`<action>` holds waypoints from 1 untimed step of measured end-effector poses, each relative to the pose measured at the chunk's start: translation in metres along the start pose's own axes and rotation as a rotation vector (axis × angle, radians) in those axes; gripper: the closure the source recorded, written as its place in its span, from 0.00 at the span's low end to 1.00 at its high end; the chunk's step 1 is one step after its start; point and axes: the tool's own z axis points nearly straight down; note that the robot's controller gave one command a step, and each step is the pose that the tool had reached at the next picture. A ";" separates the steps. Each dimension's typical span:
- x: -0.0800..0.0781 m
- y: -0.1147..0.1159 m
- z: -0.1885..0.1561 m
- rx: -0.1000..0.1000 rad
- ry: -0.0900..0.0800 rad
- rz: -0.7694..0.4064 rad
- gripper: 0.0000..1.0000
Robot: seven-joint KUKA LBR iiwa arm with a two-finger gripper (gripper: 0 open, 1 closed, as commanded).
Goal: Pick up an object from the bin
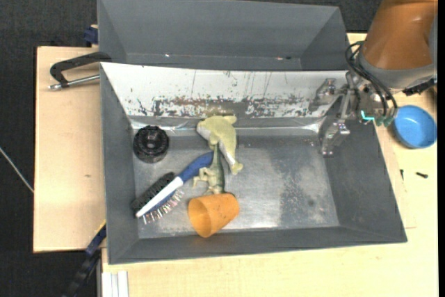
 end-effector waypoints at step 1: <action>0.002 0.126 0.064 -0.004 -0.002 -0.091 0.00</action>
Offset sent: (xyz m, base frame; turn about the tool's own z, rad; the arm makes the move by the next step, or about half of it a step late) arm -0.0014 0.1194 -0.0622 -0.0823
